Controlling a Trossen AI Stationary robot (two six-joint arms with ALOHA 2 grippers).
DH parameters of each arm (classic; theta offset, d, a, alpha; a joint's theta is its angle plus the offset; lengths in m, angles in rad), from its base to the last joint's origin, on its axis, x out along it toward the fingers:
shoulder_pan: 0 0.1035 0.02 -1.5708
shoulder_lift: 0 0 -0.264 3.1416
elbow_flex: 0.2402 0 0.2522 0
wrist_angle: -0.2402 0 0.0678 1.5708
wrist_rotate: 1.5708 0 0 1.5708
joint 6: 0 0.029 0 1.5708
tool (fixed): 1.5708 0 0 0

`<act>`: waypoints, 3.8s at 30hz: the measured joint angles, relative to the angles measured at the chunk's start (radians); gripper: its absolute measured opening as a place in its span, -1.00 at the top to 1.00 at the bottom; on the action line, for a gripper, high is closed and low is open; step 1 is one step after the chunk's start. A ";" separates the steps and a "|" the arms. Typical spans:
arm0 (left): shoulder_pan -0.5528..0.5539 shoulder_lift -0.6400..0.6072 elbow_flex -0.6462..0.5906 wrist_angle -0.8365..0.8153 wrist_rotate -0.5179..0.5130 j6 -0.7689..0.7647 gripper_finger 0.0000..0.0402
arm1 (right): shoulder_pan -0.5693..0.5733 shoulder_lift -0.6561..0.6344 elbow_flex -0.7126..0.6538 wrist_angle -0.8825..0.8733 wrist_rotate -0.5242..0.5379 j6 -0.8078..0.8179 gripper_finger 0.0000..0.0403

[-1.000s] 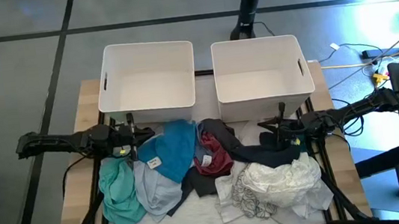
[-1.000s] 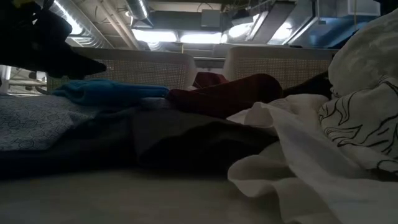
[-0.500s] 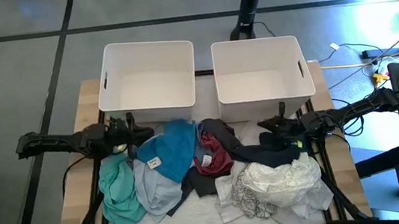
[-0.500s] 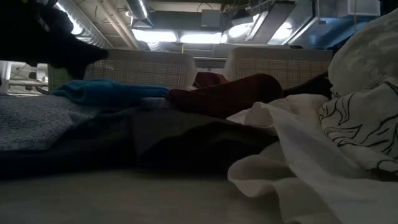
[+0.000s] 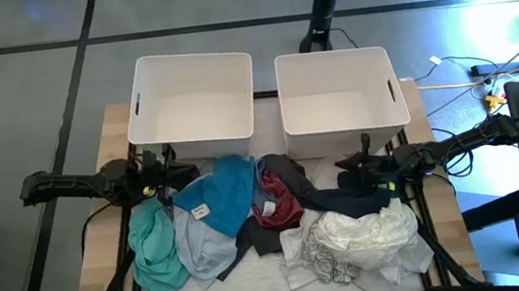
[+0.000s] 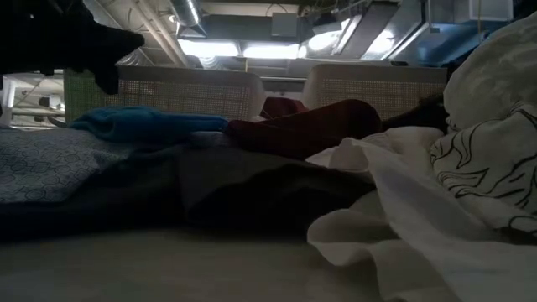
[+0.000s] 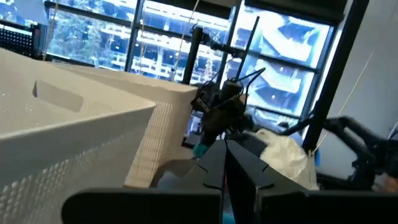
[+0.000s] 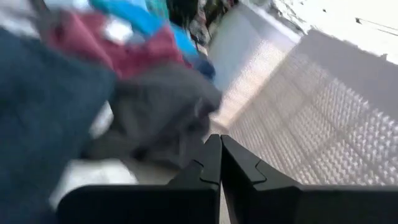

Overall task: Sort clothes
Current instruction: Put the white blouse into the left white bin

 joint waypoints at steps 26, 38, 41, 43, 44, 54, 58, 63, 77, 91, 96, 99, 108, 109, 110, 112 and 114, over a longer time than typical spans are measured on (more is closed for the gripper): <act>-0.201 1.081 0.787 0.002 -0.004 0.223 0.99 | 0.001 0.000 0.290 0.042 -0.320 -0.118 0.96; -0.274 1.475 1.100 0.005 -0.004 0.215 0.99 | 0.000 0.010 0.291 0.077 -0.319 -0.122 0.96; -0.290 1.555 1.169 0.001 -0.004 0.231 0.99 | 0.000 0.023 0.291 0.095 -0.319 -0.122 0.96; -0.300 1.602 1.212 0.003 -0.004 0.243 0.99 | 0.000 0.033 0.291 0.104 -0.320 -0.122 0.96; -0.304 1.626 1.233 0.007 -0.004 0.256 0.99 | 0.000 0.041 0.291 0.109 -0.319 -0.122 0.96; -0.314 1.824 1.356 0.045 -0.002 0.440 0.99 | 0.000 0.129 0.291 0.193 -0.319 -0.146 0.96; -0.309 1.878 1.359 0.124 0.000 0.523 0.99 | 0.000 0.172 0.291 0.241 -0.319 -0.147 0.96; -0.290 1.888 1.359 0.129 -0.001 0.459 0.82 | 0.000 0.213 0.291 0.264 -0.319 -0.172 0.96; -0.297 1.904 1.387 0.098 0.000 0.321 -0.13 | 0.000 0.237 0.291 0.385 -0.319 -0.228 0.96; -0.289 2.021 1.613 -0.141 0.000 0.292 -0.18 | 0.001 0.236 0.292 0.357 -0.331 -0.226 0.96; -0.285 2.033 1.612 -0.172 0.000 0.293 -0.18 | 0.001 0.236 0.292 0.359 -0.336 -0.227 0.96; -0.279 2.060 1.612 -0.165 -0.004 0.300 -0.18 | 0.001 0.236 0.292 0.359 -0.336 -0.247 0.96; -0.252 2.133 1.612 -0.087 -0.064 0.355 -0.18 | 0.000 0.236 0.292 0.354 -0.335 -0.249 0.96; -0.249 2.136 1.612 -0.081 -0.065 0.363 -0.18 | 0.000 0.237 0.292 0.354 -0.335 -0.249 0.96; -0.248 2.140 1.612 -0.075 -0.066 0.372 -0.18 | 0.000 0.236 0.292 0.354 -0.335 -0.249 0.96; -0.246 2.148 1.612 -0.064 -0.069 0.395 -0.15 | 0.000 0.236 0.292 0.354 -0.335 -0.252 0.96; -0.246 2.152 1.612 -0.058 -0.077 0.411 -0.08 | 0.000 0.236 0.292 0.354 -0.335 -0.252 0.96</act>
